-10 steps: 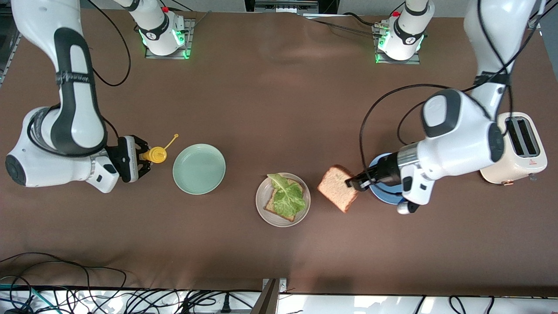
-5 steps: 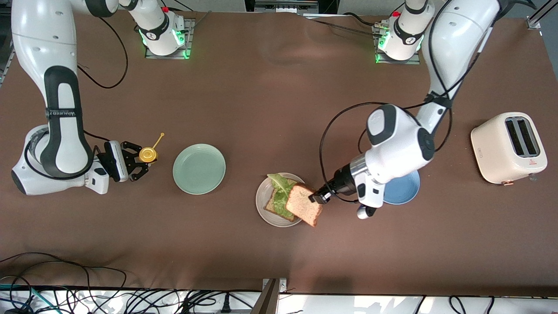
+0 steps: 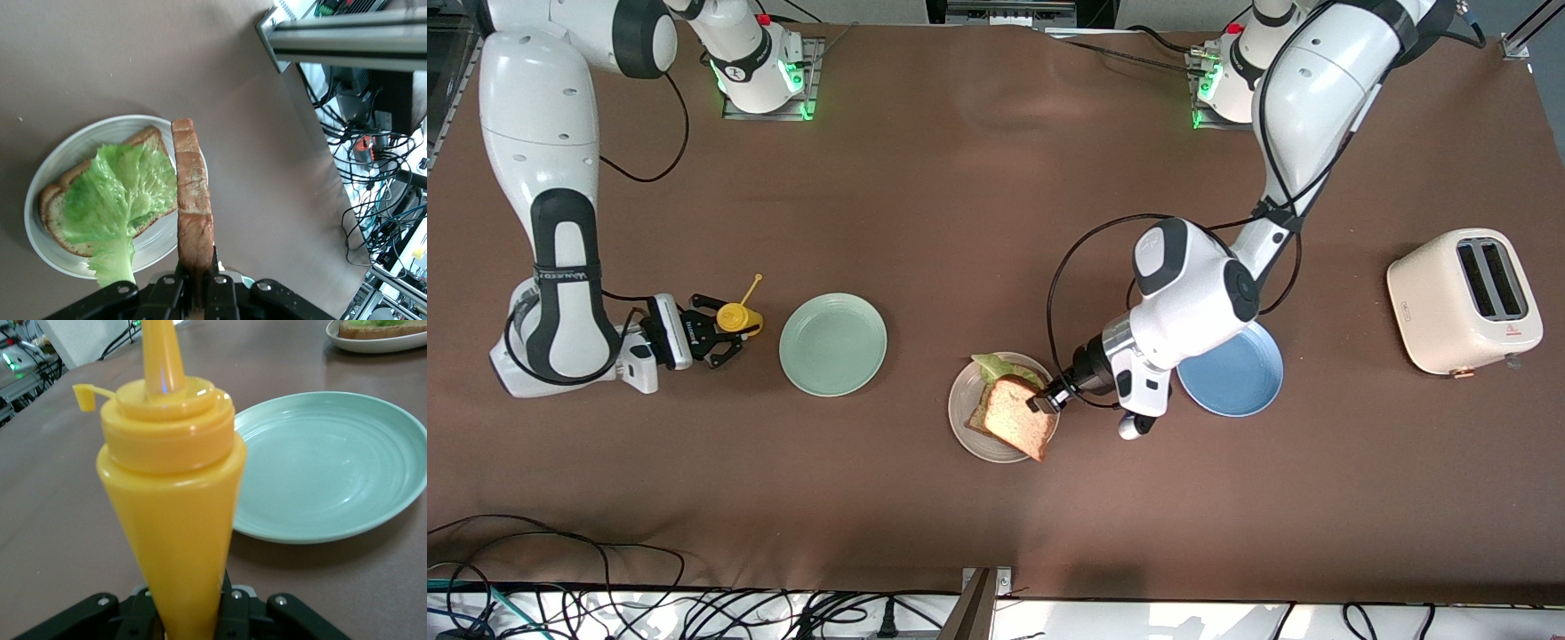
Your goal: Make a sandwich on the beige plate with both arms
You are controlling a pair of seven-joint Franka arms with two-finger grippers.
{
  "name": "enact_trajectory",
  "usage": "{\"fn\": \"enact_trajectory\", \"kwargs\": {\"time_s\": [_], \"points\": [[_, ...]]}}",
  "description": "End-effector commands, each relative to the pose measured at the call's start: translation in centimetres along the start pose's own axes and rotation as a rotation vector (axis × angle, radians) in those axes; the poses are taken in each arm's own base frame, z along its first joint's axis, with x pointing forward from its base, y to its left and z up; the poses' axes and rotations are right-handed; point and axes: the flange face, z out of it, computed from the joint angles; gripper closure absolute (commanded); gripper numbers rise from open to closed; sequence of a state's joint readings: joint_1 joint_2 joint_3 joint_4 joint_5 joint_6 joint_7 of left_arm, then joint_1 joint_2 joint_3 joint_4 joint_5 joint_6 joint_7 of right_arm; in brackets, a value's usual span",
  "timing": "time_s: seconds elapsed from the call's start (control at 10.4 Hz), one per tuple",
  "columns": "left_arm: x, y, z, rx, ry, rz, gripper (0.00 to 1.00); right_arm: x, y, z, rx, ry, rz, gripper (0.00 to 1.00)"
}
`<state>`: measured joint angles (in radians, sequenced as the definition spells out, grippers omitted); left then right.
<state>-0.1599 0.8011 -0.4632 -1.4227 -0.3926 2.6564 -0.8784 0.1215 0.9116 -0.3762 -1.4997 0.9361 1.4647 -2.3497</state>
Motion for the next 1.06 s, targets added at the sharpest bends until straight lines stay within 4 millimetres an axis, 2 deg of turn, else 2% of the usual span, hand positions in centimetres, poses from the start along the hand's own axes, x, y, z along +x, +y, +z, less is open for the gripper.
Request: {"fn": "enact_trajectory", "kwargs": {"time_s": [0.0, 0.29, 0.39, 0.48, 0.58, 0.96], "points": [[-1.3, -0.2, 2.1, -0.016, -0.009, -0.011, 1.00, -0.9, 0.1, 0.6, -0.005, 0.089, -0.024, 1.00], [-1.3, -0.5, 2.5, -0.011, -0.011, -0.013, 1.00, -0.9, 0.0, 0.8, 0.001, 0.107, -0.030, 1.00], [-1.1, -0.7, 2.7, -0.008, -0.011, -0.013, 1.00, -1.1, -0.1, 0.6, -0.002, 0.103, -0.029, 0.89], [-0.9, -0.9, 2.9, -0.006, -0.011, -0.013, 1.00, -1.1, -0.2, 0.4, -0.004, 0.101, -0.027, 0.58], [-0.7, -1.1, 3.2, -0.002, -0.012, -0.012, 1.00, -1.2, -0.3, 0.2, -0.007, 0.100, -0.026, 0.01], [-0.4, -2.3, 4.6, 0.019, -0.017, -0.007, 1.00, -2.0, -1.0, -1.3, -0.030, 0.080, -0.062, 0.00]]}}
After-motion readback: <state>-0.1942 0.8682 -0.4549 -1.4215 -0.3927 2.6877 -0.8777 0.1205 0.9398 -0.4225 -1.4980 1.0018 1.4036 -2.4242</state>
